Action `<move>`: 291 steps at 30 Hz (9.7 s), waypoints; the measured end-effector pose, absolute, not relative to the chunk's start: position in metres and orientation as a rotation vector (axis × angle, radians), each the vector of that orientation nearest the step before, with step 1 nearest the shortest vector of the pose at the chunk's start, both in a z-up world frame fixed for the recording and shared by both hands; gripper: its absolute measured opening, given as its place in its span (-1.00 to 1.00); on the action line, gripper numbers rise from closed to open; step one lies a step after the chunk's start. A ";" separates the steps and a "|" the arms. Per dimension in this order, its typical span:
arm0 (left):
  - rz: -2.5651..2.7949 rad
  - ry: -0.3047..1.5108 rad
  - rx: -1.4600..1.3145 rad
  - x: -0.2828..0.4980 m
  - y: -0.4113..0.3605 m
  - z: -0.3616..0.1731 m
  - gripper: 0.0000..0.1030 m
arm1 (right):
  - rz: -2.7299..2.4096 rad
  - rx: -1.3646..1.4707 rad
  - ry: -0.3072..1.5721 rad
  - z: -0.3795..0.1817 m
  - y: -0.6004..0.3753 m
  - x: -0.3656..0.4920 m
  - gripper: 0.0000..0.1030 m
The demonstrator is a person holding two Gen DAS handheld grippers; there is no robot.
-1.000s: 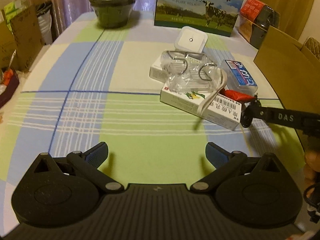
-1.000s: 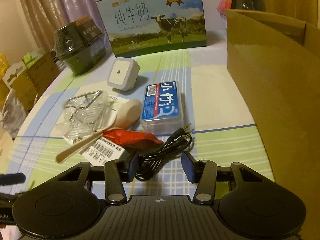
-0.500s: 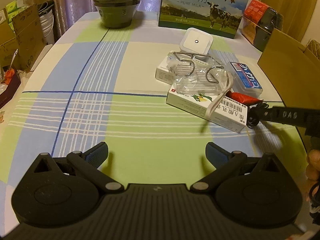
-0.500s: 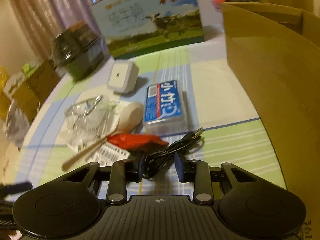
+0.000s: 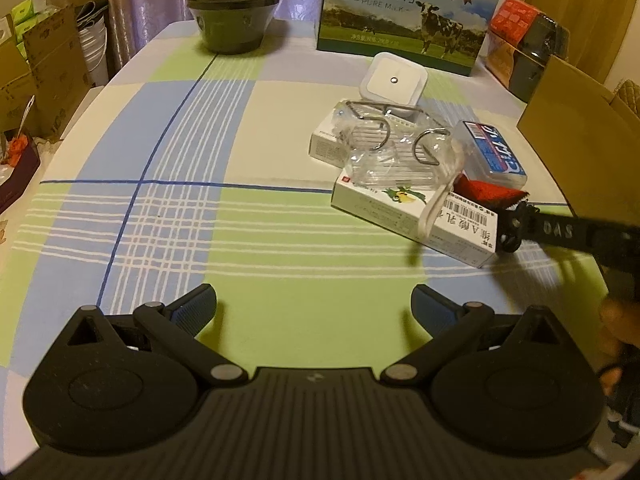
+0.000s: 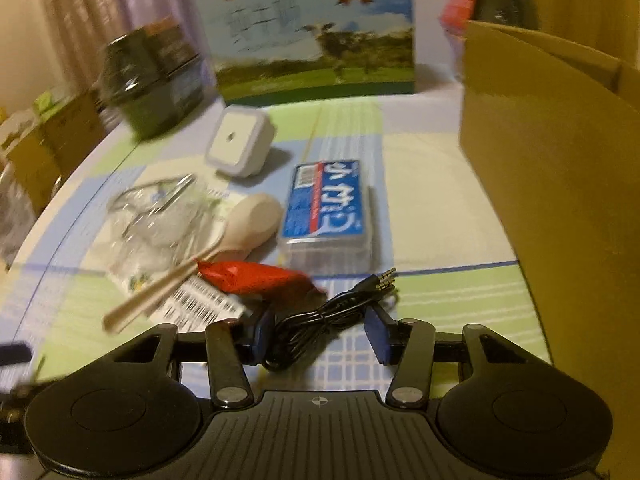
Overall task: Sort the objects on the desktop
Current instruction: 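Grasp the black cable with the right tool while the left tool reaches the white ointment box, then grasp the white ointment box with the left tool while the right tool lifts the cable, then carry the ointment box and black cable toward the cardboard box with both tools, then open both tools to drop the ointment box and cable into the cardboard box, then withdraw both tools back over the table, then reach the left tool to the clear soap rack while the right tool reaches the red candy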
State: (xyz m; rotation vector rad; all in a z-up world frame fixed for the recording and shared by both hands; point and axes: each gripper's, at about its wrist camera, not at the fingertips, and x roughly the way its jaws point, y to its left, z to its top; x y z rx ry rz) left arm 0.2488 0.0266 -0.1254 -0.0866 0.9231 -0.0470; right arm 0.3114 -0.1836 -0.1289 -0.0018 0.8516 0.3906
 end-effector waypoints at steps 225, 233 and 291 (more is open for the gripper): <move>-0.262 0.750 -0.095 0.161 -0.174 0.024 0.79 | 0.348 0.140 0.575 0.072 -0.406 0.162 0.47; -0.175 0.749 -0.077 0.112 -0.119 0.021 0.91 | 0.440 0.170 0.606 0.063 -0.359 0.125 0.81; -0.017 0.813 -0.058 0.188 0.002 -0.049 0.98 | 0.561 -0.040 0.782 -0.054 -0.219 0.207 0.89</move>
